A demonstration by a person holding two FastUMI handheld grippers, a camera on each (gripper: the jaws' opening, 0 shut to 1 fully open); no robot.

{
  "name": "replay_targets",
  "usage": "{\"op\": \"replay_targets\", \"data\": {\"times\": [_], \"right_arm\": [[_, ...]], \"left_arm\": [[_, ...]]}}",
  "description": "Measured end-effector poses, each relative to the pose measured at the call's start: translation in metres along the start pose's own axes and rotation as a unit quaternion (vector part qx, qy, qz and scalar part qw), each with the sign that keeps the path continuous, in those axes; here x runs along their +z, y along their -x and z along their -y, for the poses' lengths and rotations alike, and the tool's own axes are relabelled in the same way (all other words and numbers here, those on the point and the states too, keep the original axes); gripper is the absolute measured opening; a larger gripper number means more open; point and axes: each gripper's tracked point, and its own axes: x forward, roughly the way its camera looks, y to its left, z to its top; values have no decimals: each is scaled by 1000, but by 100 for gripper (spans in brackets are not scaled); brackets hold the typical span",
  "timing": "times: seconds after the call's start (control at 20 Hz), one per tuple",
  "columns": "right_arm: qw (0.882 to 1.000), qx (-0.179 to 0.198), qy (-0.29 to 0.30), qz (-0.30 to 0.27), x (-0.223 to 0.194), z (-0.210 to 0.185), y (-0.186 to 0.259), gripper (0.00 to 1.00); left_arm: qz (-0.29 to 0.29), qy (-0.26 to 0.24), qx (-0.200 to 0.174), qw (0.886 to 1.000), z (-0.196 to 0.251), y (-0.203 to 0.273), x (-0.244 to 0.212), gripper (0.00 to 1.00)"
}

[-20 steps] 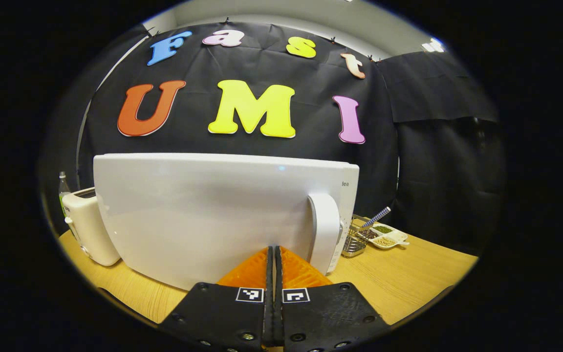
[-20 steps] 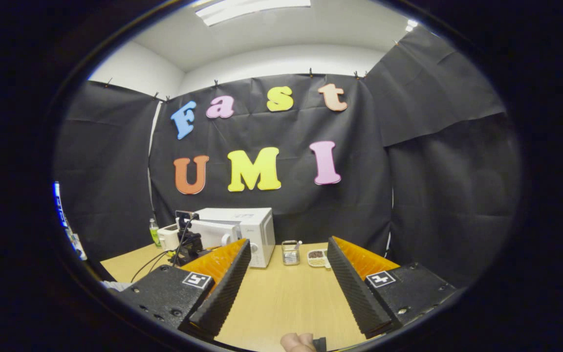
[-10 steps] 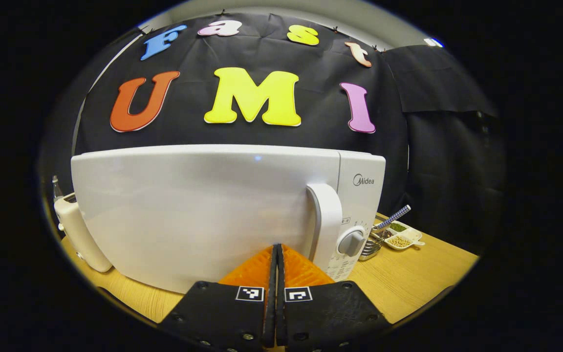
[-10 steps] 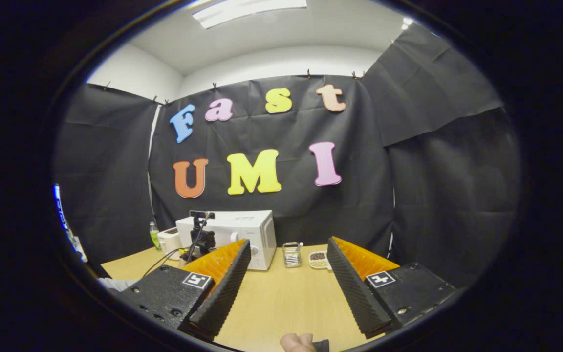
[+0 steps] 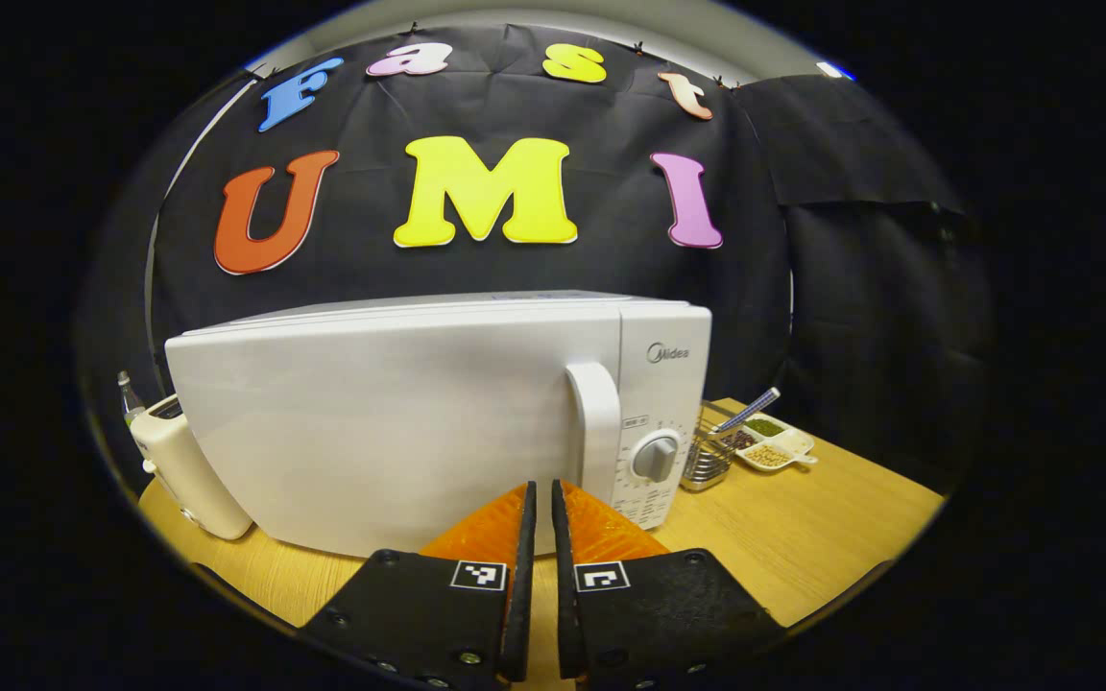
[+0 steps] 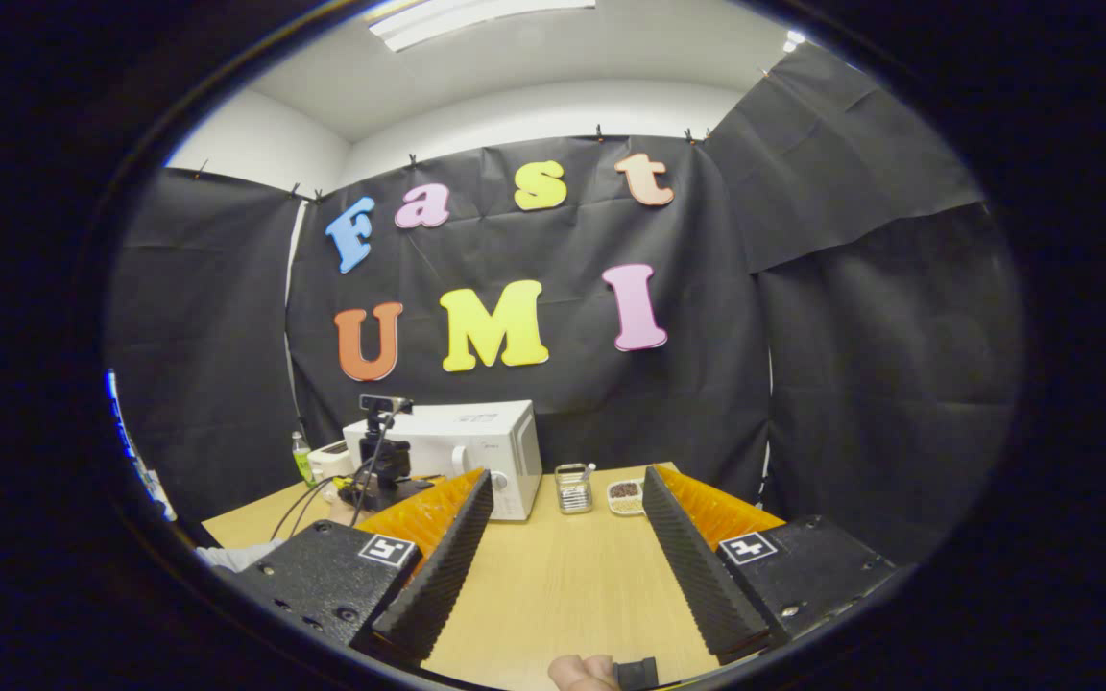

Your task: Open the microwave oven with the left hand, put the food in, and close the microwave oven.

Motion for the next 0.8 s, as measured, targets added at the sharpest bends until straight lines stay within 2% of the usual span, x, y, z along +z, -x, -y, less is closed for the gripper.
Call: {"op": "replay_targets", "data": {"times": [0.05,0.1,0.15,0.25,0.35,0.5,0.55,0.7,0.8], "right_arm": [[1000,1,-7,2,1,-3,0,100],[1000,3,-14,5,1,-5,2,100],[1000,2,-18,6,2,-7,2,100],[1000,-2,-19,8,1,-9,4,99],[1000,-3,-23,8,3,-17,9,99],[999,6,-33,16,9,-31,22,100],[999,7,-33,18,11,-34,24,99],[999,5,-24,22,16,-43,32,100],[999,8,-22,27,22,-51,37,99]], "left_arm": [[4,0,3,1000,2,15,8,12],[11,-5,8,1000,3,32,17,36],[14,-11,8,1000,8,47,23,43],[28,-22,7,999,16,78,35,96],[37,-27,14,999,17,110,45,94],[51,-33,57,996,6,163,67,96],[60,-34,59,996,8,180,73,96],[82,-6,51,995,18,228,86,96],[86,4,83,993,9,265,90,96]]}}
